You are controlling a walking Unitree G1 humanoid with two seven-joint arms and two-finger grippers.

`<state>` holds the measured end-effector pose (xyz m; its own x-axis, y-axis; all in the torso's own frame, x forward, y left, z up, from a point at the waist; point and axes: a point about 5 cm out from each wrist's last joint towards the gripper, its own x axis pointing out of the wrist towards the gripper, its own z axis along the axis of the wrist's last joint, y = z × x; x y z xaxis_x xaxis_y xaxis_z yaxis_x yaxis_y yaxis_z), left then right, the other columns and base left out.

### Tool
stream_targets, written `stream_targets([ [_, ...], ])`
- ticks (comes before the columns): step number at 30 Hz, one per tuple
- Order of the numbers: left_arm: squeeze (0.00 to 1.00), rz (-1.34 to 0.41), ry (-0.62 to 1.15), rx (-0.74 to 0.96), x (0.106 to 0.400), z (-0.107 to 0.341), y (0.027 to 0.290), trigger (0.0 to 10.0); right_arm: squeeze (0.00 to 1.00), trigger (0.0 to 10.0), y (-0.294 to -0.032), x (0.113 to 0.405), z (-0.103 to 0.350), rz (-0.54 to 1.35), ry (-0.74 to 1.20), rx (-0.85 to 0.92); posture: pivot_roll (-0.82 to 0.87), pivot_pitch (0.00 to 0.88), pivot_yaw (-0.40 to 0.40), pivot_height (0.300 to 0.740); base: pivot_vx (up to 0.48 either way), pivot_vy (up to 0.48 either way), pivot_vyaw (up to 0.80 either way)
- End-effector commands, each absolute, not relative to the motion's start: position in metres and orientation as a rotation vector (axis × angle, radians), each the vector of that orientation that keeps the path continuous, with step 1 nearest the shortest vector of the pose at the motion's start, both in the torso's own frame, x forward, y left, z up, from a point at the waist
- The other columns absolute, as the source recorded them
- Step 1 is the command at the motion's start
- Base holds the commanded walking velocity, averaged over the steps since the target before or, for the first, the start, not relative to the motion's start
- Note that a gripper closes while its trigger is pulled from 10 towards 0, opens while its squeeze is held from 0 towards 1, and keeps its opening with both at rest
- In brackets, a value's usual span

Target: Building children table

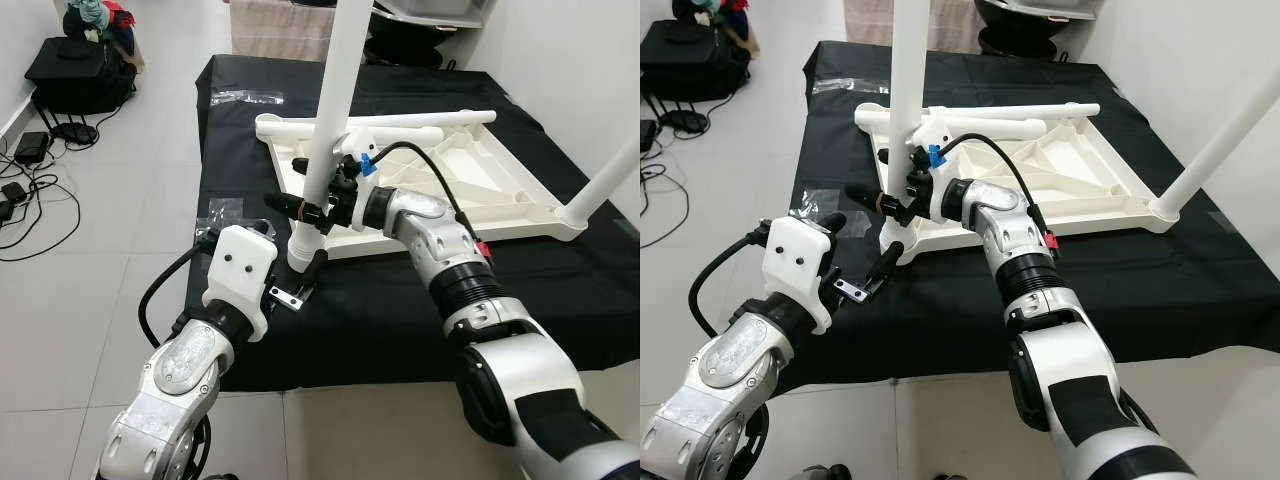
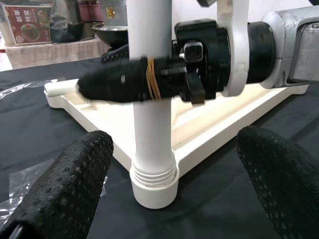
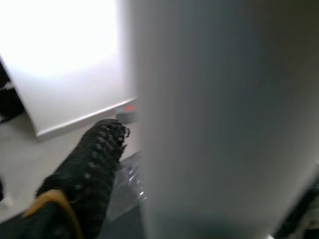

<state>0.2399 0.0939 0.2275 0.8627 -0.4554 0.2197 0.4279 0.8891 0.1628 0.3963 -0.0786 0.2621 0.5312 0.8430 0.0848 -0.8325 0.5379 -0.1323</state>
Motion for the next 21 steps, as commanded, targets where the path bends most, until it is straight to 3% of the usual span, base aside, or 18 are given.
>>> stream_targets([
  [1, 0.0, -0.472, -0.244, 0.109, 0.239, 0.224, 0.093, 10.0, 0.0, 0.0, -0.079, 0.398, 0.268, 0.97, -0.174, -0.046, 0.1, 0.162, -0.138, 0.74, 0.0, 0.0, 0.0],
  [13, 0.0, -0.464, -0.248, 0.111, 0.24, 0.225, 0.094, 10.0, 0.0, 0.0, -0.082, 0.401, 0.267, 0.908, -0.189, 0.006, 0.1, 0.16, -0.139, 0.74, 0.0, 0.0, 0.0],
  [15, 0.0, -0.46, -0.25, 0.112, 0.24, 0.226, 0.095, 10.0, 0.0, 0.0, -0.09, 0.412, 0.262, 0.661, -0.131, -0.006, 0.1, 0.16, -0.14, 0.74, 0.0, 0.0, 0.0],
  [17, 0.0, -0.46, -0.25, 0.112, 0.24, 0.226, 0.095, 10.0, 0.0, 0.0, -0.094, 0.416, 0.26, 0.562, -0.109, -0.014, 0.1, 0.16, -0.14, 0.74, 0.0, 0.0, 0.0],
  [18, 0.0, -0.458, -0.25, 0.112, 0.24, 0.226, 0.095, 10.0, 0.0, 0.0, -0.113, 0.422, 0.253, 0.312, -0.062, -0.032, 0.09, 0.161, -0.135, 0.74, 0.0, 0.0, 0.0],
  [19, 0.0, -0.458, -0.25, 0.112, 0.24, 0.226, 0.095, 10.0, 0.0, 0.0, -0.113, 0.422, 0.253, 0.312, -0.062, -0.032, 0.09, 0.161, -0.135, 0.74, 0.0, 0.0, 0.0],
  [20, 0.0, -0.457, -0.253, 0.112, 0.241, 0.226, 0.094, 10.0, 0.0, 0.0, -0.157, 0.423, 0.241, -0.141, -0.022, -0.035, 0.09, 0.162, -0.135, 0.74, 0.0, 0.0, 0.0],
  [21, 0.0, -0.458, -0.256, 0.11, 0.241, 0.227, 0.094, 10.0, 0.0, 0.0, -0.172, 0.42, 0.237, -0.285, -0.009, -0.007, 0.09, 0.163, -0.136, 0.74, 0.0, 0.0, 0.0],
])
